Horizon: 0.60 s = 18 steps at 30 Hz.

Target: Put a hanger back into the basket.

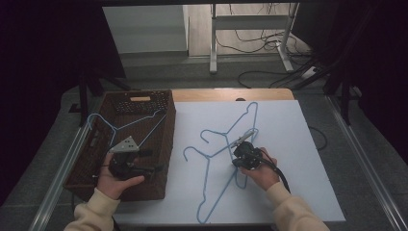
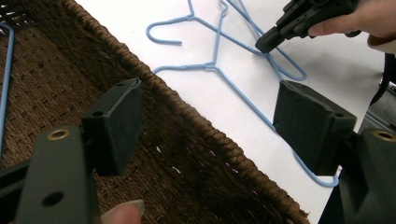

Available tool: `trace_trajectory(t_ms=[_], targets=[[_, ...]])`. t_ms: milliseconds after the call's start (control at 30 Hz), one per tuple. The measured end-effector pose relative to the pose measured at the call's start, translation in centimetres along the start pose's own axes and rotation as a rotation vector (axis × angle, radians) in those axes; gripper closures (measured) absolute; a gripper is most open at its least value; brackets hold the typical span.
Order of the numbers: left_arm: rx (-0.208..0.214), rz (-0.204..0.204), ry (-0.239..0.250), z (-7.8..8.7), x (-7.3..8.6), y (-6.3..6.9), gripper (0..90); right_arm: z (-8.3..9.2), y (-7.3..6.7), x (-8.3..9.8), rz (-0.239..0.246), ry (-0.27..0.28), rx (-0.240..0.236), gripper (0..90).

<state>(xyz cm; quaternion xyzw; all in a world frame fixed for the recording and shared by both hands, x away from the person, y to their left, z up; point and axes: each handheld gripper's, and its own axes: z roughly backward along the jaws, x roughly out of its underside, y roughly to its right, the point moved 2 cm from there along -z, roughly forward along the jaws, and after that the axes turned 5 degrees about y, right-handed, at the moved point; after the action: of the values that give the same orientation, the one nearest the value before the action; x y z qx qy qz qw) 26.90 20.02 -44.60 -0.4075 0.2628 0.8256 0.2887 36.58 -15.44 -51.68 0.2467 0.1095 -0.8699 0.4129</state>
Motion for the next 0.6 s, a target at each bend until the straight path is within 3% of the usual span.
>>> trace_trajectory(t_ms=[367,433,533,600], targets=[[0.001,0.001,0.000,0.0,0.0,0.0,25.0,1.0,0.2,1.8,-0.052,-0.051,-0.002,89.8],[0.001,0.001,0.000,0.0,0.0,0.0,25.0,1.2,0.2,1.8,-0.054,-0.046,-0.005,89.8],[0.005,-0.004,0.000,-0.1,-0.1,0.2,25.0,1.7,0.3,0.8,-0.059,0.031,-0.030,86.4],[0.005,-0.003,-0.001,-0.2,-0.2,0.2,25.0,1.7,0.2,0.2,-0.051,0.045,-0.030,84.4]])
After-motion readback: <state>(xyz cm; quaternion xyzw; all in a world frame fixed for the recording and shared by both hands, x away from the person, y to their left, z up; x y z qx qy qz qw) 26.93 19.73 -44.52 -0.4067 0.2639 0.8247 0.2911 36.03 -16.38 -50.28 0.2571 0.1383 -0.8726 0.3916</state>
